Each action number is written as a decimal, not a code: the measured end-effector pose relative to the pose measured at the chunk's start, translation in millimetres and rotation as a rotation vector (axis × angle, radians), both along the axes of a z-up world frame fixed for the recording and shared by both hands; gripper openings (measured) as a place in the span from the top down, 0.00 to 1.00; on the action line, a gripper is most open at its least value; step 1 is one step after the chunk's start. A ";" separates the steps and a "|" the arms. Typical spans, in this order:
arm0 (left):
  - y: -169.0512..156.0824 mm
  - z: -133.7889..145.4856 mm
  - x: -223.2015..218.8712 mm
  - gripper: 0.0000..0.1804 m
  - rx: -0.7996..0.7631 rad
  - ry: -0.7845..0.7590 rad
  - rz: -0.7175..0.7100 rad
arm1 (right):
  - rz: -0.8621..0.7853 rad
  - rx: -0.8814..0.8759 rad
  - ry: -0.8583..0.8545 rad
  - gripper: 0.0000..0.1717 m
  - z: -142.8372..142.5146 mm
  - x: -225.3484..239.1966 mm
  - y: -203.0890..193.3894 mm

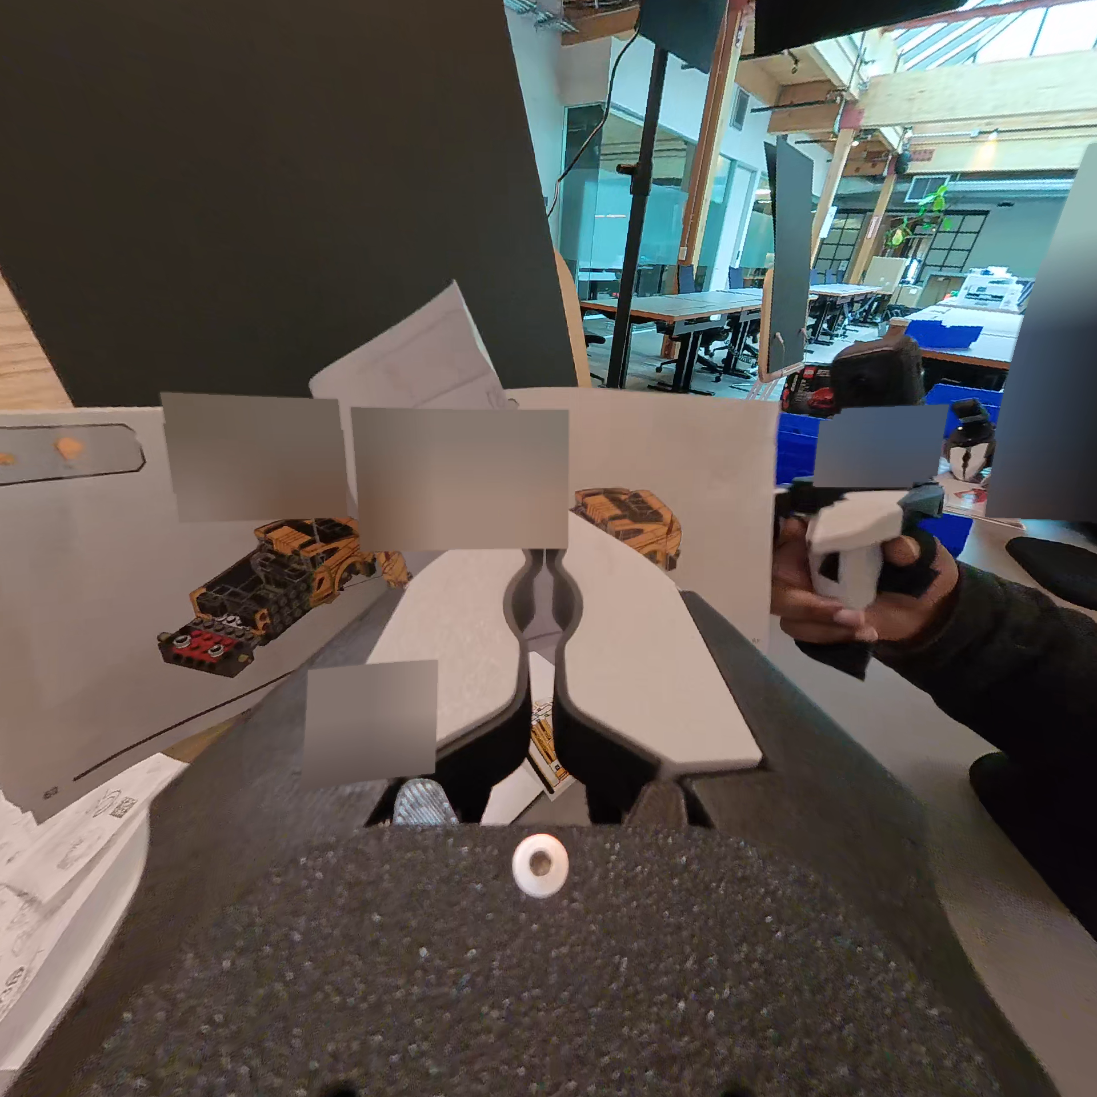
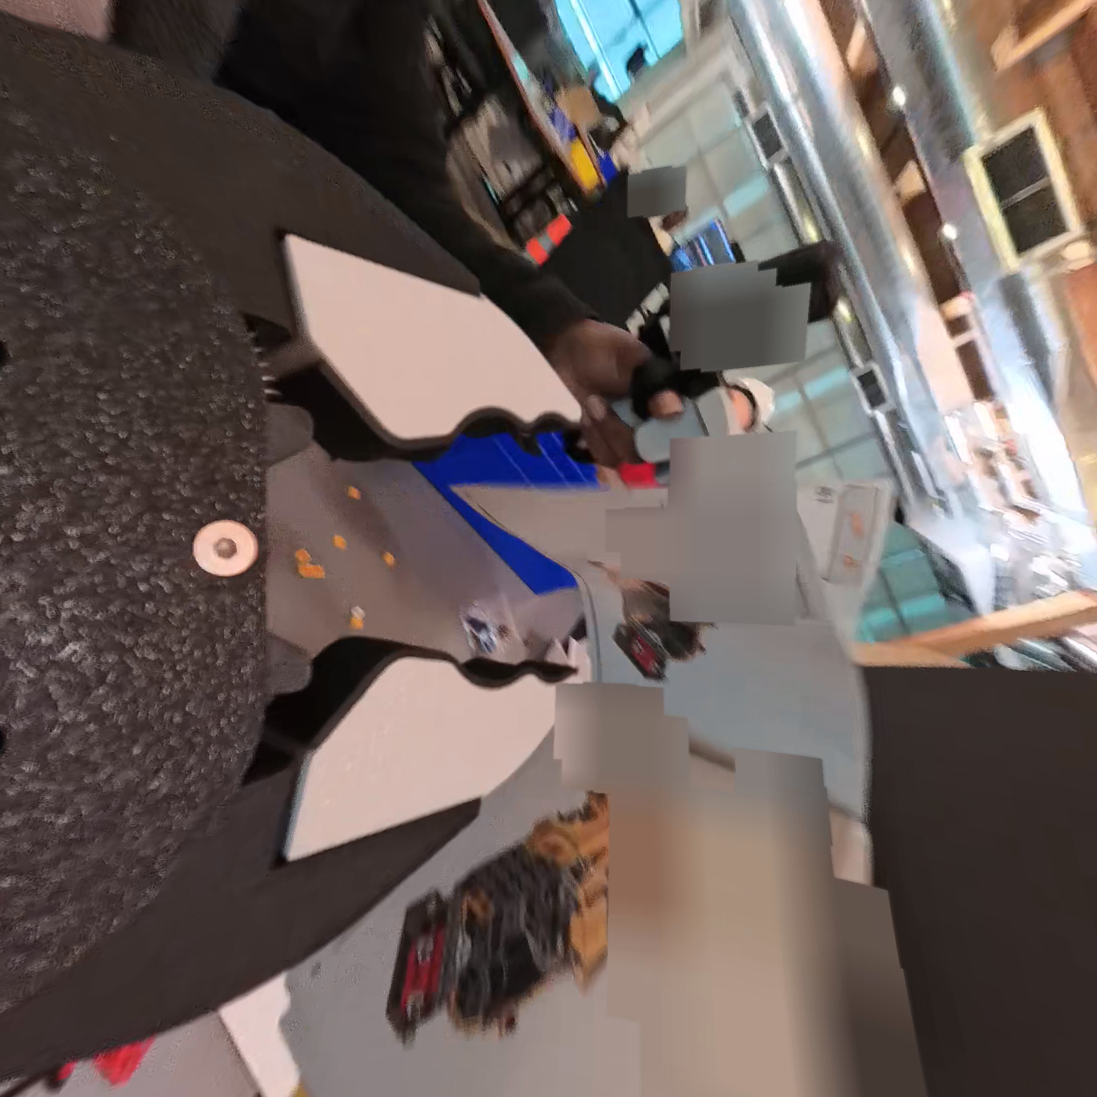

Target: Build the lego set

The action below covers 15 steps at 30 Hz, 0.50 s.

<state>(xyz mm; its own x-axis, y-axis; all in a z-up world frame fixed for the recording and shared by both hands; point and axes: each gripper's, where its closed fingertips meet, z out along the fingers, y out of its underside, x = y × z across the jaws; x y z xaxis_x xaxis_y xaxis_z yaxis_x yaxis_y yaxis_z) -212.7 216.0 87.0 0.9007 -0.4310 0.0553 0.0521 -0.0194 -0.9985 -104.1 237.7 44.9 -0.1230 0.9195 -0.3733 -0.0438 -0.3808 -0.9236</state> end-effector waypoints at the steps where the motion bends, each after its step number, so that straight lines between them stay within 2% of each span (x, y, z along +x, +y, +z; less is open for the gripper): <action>1: 0.8 -0.7 0.2 1.00 0.000 -0.003 -0.001 | 0.047 -0.011 -0.033 0.53 -6.7 -5.2 -7.1; 4: 1.9 -3.3 -1.0 1.00 -0.006 -0.020 0.000 | 0.138 -0.057 -0.027 0.52 -13.3 -16.0 -20.1; 5: 1.4 -4.9 -2.3 1.00 -0.012 -0.022 0.002 | 0.129 -0.064 -0.020 0.60 -12.8 -16.4 -18.0; 7: -0.3 -8.5 -7.3 1.00 -0.023 -0.011 0.014 | -0.027 -0.005 -0.024 1.00 -14.5 -11.6 5.7; 10: -2.8 -12.3 -17.9 1.00 -0.047 0.000 0.029 | -0.264 0.114 -0.205 1.00 -32.4 2.7 57.4; 15: 0.1 -18.9 -37.5 1.00 -0.083 0.021 0.068 | -0.419 0.167 -0.416 1.00 -45.3 24.4 130.4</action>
<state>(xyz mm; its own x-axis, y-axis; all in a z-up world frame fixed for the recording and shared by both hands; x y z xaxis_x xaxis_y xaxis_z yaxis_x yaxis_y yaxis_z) -250.2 216.2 68.1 0.9291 -0.3632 0.0696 0.0355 -0.0996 -0.9944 -79.8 368.1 -0.3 0.3869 0.9083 -0.1591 0.2181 -0.2577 -0.9413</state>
